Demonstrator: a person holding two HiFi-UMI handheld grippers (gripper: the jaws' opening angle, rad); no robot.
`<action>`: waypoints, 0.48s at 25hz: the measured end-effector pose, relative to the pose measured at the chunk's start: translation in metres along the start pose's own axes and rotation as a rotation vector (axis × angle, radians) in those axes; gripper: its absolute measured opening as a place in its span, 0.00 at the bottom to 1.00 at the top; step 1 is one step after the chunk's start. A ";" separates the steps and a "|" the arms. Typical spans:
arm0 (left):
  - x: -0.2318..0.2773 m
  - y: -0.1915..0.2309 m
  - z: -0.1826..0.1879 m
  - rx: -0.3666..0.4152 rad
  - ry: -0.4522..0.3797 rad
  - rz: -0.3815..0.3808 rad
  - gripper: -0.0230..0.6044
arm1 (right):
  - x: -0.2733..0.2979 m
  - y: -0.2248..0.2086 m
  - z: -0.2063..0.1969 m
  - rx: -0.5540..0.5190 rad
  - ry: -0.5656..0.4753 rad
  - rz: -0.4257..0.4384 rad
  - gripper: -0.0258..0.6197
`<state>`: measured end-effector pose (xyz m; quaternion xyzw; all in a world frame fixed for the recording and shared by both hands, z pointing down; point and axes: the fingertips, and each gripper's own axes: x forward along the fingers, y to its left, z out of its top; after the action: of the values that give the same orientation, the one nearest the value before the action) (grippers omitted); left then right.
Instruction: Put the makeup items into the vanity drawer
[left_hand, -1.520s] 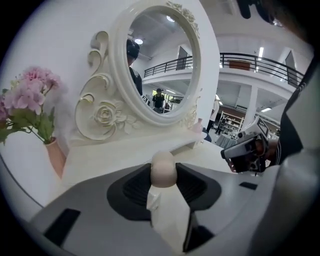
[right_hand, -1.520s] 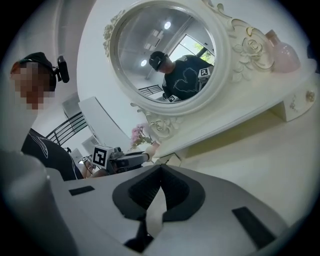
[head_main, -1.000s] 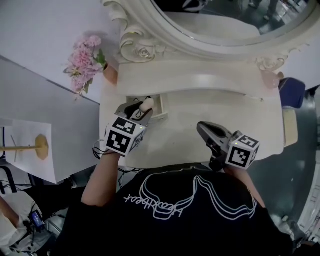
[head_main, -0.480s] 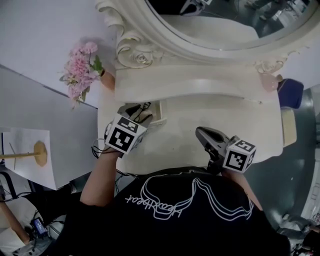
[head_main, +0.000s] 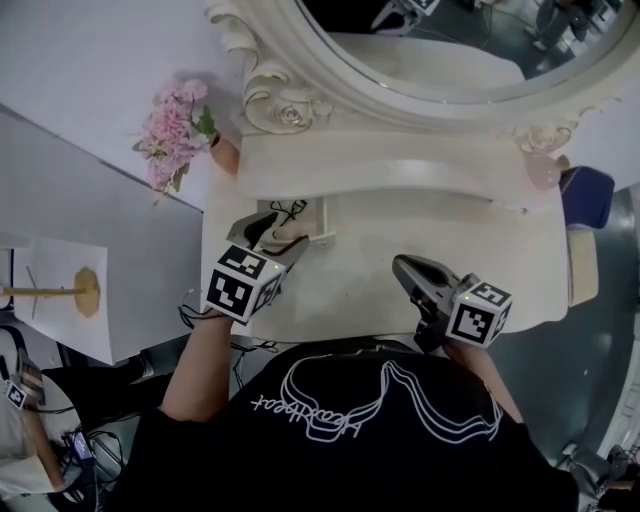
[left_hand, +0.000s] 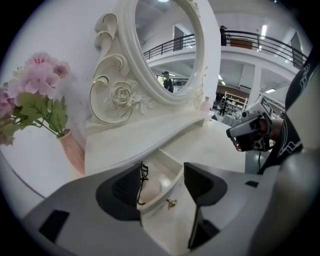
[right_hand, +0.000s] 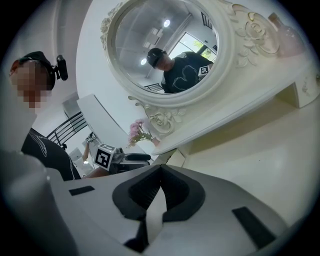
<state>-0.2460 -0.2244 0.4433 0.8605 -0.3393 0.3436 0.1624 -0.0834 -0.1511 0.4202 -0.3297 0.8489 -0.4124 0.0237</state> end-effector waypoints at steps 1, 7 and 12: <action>-0.005 -0.005 0.001 -0.006 -0.009 0.007 0.44 | -0.001 0.002 0.000 -0.007 0.001 0.006 0.04; -0.023 -0.075 0.013 -0.143 -0.106 -0.121 0.35 | -0.023 0.021 0.004 -0.077 0.004 0.055 0.04; -0.043 -0.135 0.039 -0.241 -0.240 -0.259 0.22 | -0.052 0.032 0.008 -0.138 -0.013 0.056 0.04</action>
<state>-0.1561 -0.1274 0.3792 0.9059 -0.2815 0.1721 0.2654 -0.0579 -0.1123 0.3801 -0.3094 0.8840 -0.3500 0.0180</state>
